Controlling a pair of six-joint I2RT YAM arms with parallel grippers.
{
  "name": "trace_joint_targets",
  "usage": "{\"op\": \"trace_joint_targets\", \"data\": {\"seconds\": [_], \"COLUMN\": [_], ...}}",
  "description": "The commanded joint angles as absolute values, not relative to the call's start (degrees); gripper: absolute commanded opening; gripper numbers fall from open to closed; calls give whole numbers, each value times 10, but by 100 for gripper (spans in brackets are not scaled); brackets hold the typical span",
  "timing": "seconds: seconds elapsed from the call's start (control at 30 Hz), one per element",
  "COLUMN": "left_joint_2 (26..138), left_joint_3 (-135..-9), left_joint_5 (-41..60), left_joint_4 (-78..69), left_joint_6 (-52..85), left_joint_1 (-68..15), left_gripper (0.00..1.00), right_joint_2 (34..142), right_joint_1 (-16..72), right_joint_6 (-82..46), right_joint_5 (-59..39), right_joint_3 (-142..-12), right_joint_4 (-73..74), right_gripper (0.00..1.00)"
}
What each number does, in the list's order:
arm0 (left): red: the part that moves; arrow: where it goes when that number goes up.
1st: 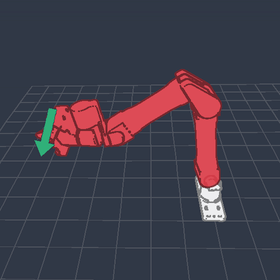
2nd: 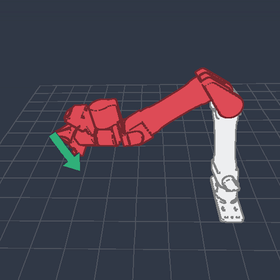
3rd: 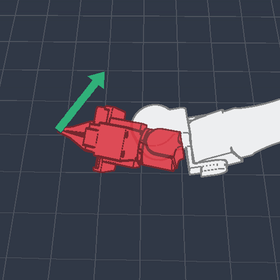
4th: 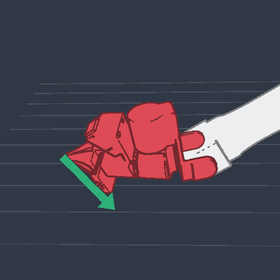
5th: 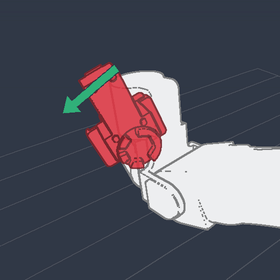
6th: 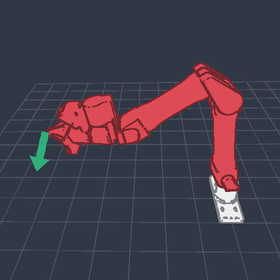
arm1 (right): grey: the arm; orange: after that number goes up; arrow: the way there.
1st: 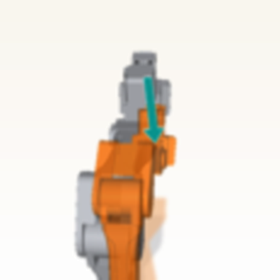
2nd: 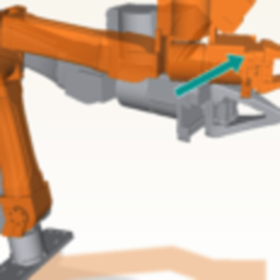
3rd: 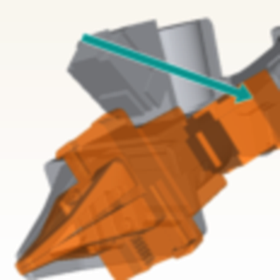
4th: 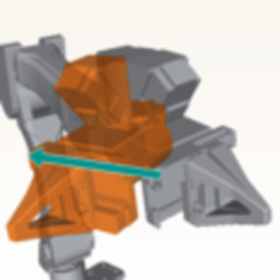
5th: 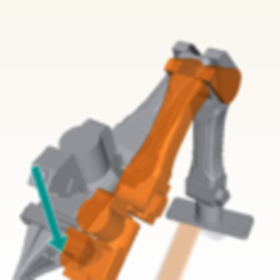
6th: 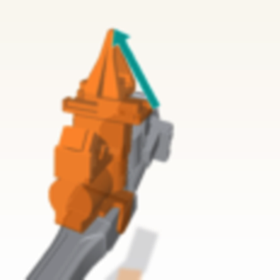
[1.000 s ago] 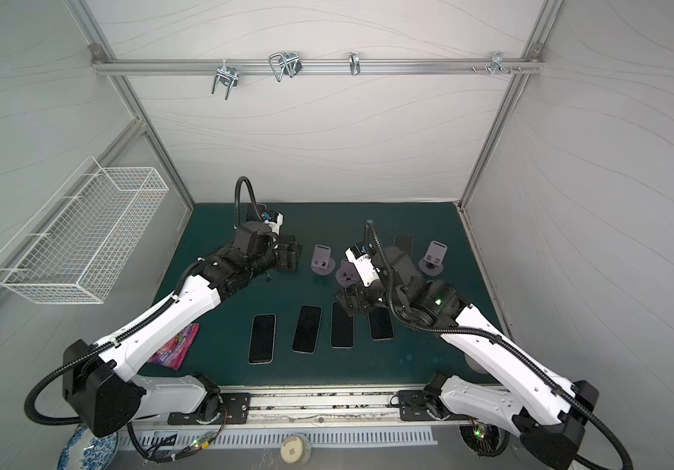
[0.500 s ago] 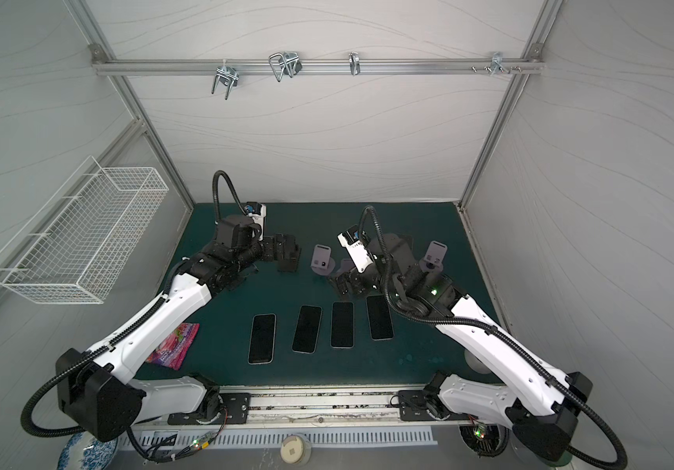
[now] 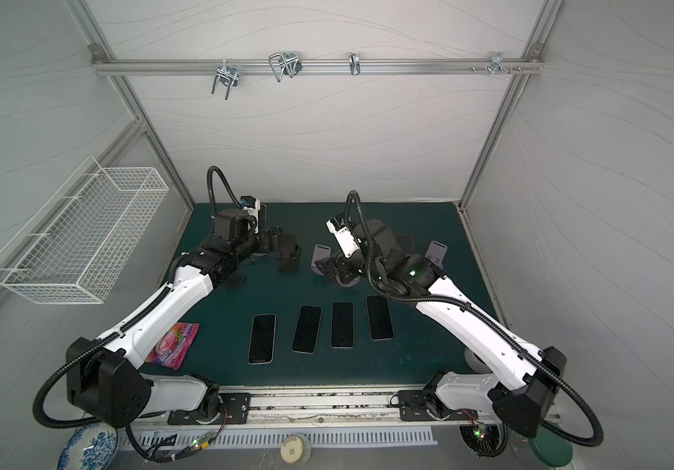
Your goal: Remove the phone from the phone stand
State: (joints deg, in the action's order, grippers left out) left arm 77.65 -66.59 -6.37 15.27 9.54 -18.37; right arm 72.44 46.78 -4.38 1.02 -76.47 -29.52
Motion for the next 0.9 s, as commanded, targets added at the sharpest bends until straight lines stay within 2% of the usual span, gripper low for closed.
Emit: {"op": "trace_joint_targets", "data": {"seconds": [0.0, 0.23, 0.4, 0.53, 0.87], "left_joint_2": [789, 828, 865, 886, 964], "left_joint_3": [-697, -709, -728, -737, -812], "left_joint_5": [-54, -51, -70, -64, -40], "left_joint_4": [109, 89, 85, 73, 95], "left_joint_6": [83, 74, 65, 61, 56], "left_joint_1": [-167, -139, -127, -112, -73], "left_gripper": [92, 93, 99, 99, 99], "right_joint_2": [744, 799, 838, 864, 916], "right_joint_1": [460, 445, 436, 433, 428], "right_joint_6": [-29, -42, -67, -82, -137], "right_joint_5": [-11, -29, -48, -64, -106], "right_joint_3": [-791, -822, -843, -859, -896], "right_joint_4": [-276, -256, -249, -250, -274], "right_gripper": [99, 99, 99, 99, 92]}}
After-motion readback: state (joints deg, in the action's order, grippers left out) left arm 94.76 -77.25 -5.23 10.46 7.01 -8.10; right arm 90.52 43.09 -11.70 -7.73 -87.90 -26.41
